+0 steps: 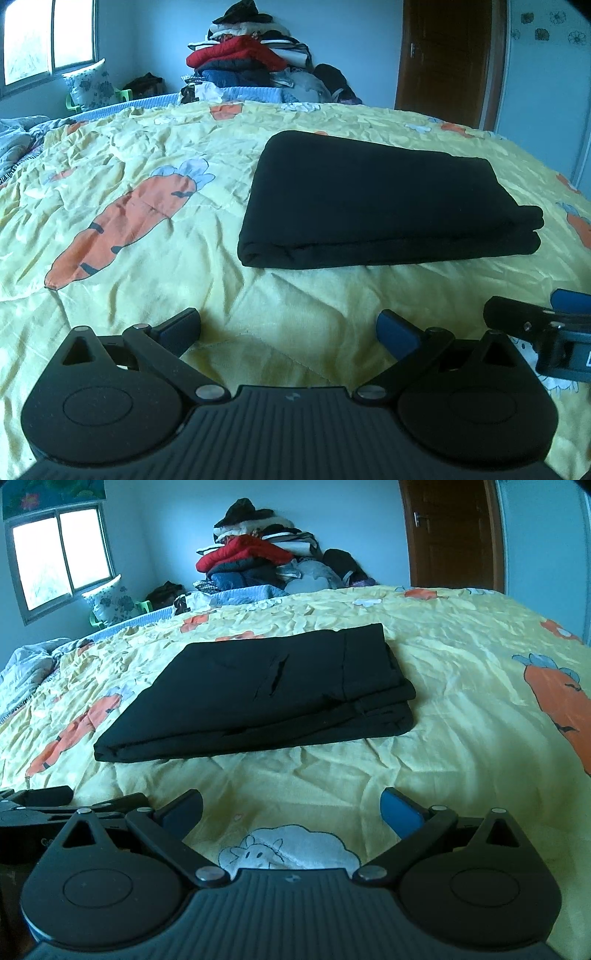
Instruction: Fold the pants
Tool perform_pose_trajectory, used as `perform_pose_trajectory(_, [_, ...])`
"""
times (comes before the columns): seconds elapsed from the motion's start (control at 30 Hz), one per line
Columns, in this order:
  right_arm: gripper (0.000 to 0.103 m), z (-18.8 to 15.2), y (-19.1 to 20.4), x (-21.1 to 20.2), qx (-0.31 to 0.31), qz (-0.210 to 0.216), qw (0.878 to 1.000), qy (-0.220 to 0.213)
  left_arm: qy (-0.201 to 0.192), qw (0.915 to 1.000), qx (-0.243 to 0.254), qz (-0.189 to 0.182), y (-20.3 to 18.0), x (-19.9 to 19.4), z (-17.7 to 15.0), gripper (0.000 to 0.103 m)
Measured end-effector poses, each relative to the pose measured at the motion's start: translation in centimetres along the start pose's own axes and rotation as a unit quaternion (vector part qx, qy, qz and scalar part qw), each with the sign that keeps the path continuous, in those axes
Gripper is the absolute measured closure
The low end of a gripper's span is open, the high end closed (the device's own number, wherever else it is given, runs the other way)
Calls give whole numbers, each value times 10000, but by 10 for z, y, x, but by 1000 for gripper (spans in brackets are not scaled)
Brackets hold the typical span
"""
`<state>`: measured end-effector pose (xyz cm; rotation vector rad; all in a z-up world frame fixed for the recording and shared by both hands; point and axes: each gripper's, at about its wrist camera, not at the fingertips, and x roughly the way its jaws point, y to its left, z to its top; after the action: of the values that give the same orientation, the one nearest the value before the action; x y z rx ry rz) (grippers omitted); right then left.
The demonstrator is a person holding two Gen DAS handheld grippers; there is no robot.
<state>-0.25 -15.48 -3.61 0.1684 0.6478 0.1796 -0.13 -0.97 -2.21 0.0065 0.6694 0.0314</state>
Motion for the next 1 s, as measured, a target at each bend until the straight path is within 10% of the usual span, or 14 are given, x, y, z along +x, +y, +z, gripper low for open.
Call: perform_pose_trajectory(1.0, [0,3,1,-7,-363,-485,9981,-137,-45,9999,-66,74,0,-2,0,0])
